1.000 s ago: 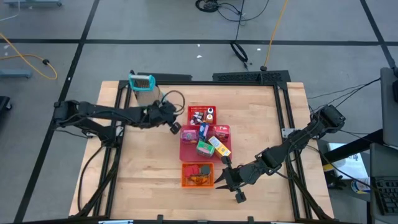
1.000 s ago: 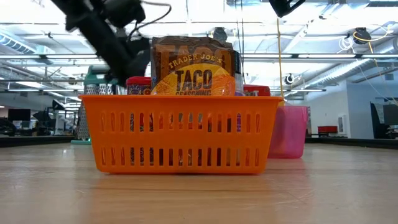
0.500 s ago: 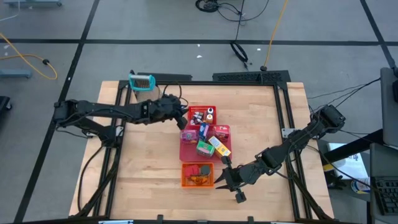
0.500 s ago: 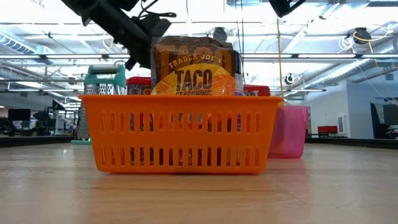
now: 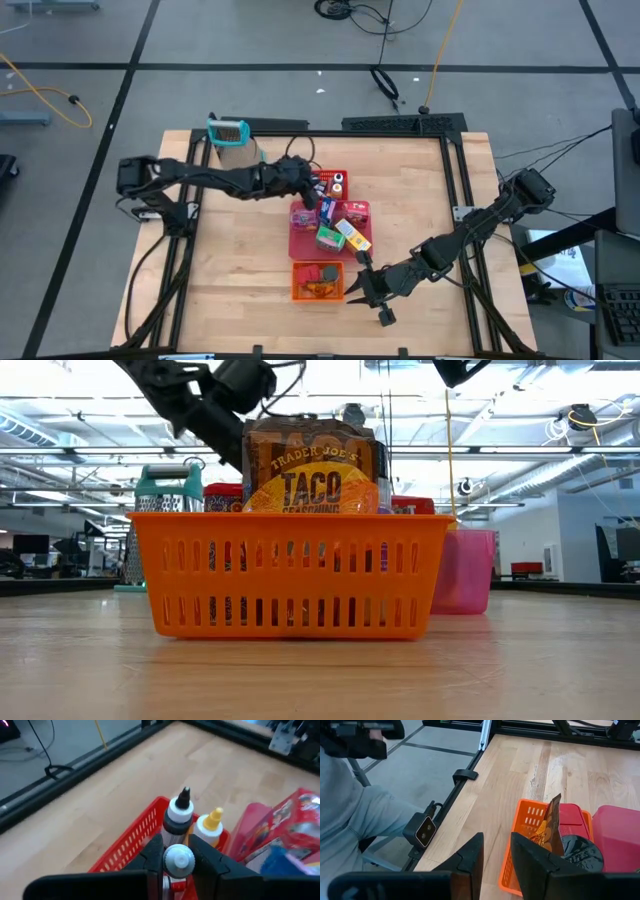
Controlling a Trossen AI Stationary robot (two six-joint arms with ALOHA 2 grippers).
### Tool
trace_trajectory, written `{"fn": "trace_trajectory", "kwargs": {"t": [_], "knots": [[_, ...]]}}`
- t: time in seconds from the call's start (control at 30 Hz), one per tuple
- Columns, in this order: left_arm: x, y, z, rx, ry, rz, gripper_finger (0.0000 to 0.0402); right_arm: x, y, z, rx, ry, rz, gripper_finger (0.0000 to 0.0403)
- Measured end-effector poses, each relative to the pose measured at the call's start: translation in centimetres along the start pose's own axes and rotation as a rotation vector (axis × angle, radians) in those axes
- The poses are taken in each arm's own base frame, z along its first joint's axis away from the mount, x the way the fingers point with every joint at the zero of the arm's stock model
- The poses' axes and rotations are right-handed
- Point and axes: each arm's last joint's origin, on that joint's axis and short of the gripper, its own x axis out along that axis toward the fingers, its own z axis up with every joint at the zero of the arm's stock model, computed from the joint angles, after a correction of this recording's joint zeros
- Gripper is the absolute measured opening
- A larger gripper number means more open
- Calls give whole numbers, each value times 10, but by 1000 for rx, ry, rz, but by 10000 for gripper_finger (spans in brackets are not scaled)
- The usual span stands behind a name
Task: Pick & Place Kitchen Items
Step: Put the small black food coloring bottle into the red bin, then return to Home Position
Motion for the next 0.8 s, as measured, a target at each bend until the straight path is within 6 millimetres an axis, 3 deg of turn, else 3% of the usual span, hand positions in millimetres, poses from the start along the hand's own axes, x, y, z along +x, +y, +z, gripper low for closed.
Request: {"fn": "trace_trajectory", "kwargs": {"t": [0.23, 0.6, 0.8], "knots": [[16, -1, 0, 30, 28, -12, 61, 0, 0, 0, 0, 0, 0, 89], [18, 0, -3, 55, 38, -2, 64, 0, 0, 0, 0, 0, 0, 89], [18, 0, -3, 57, 42, 2, 112, 0, 0, 0, 0, 0, 0, 89]]}}
